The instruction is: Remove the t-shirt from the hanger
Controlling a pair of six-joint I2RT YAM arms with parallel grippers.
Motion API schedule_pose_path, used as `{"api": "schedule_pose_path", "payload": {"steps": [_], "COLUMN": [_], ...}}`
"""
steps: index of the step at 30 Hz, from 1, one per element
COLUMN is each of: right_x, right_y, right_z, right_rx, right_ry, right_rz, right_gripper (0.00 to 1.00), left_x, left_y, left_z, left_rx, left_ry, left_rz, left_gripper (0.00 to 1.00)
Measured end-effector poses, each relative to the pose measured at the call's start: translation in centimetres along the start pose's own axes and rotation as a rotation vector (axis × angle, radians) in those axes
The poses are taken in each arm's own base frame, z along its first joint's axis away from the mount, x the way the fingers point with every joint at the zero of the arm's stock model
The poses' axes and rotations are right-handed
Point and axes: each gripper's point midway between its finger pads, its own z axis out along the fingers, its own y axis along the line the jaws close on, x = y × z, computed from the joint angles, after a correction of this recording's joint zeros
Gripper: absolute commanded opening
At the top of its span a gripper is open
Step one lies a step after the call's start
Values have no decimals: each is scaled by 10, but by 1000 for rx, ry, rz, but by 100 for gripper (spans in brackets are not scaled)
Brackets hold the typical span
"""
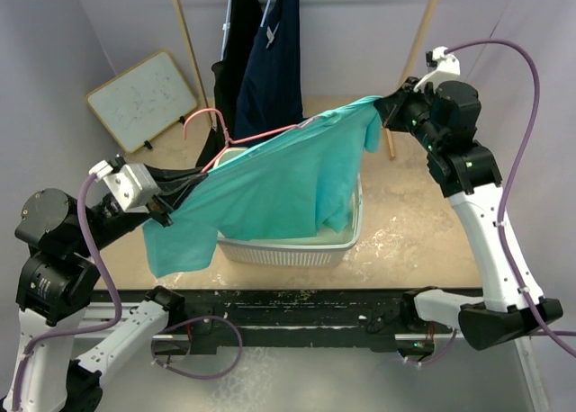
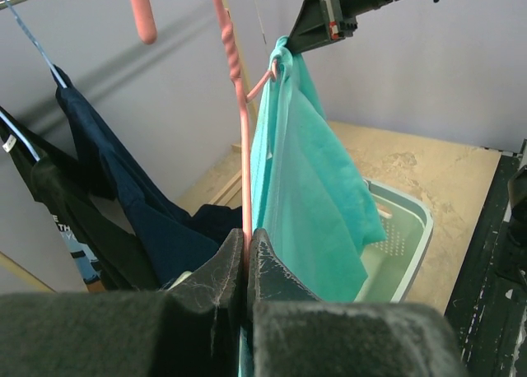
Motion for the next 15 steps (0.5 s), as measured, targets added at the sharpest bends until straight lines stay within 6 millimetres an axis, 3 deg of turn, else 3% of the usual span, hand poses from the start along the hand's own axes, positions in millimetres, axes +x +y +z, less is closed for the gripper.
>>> {"api": "schedule_pose_path", "payload": {"steps": [4, 10, 15], "right_x": [10, 38, 55], "right_y": [-5, -33, -21], "right_z": [10, 17, 9], "right_rx": [15, 74, -62], "right_ry": [34, 90, 107], "right_rz": [11, 44, 44], "right_gripper": [0, 0, 0], "left_x": [-2, -1, -1], "left_y": [-1, -2, -1], "left_z": [-2, -2, 0], "left_rx": [-1, 3, 6], "left_ry": [-5, -3, -1], "left_rz": [3, 0, -9], "left_gripper": [0, 0, 0]}}
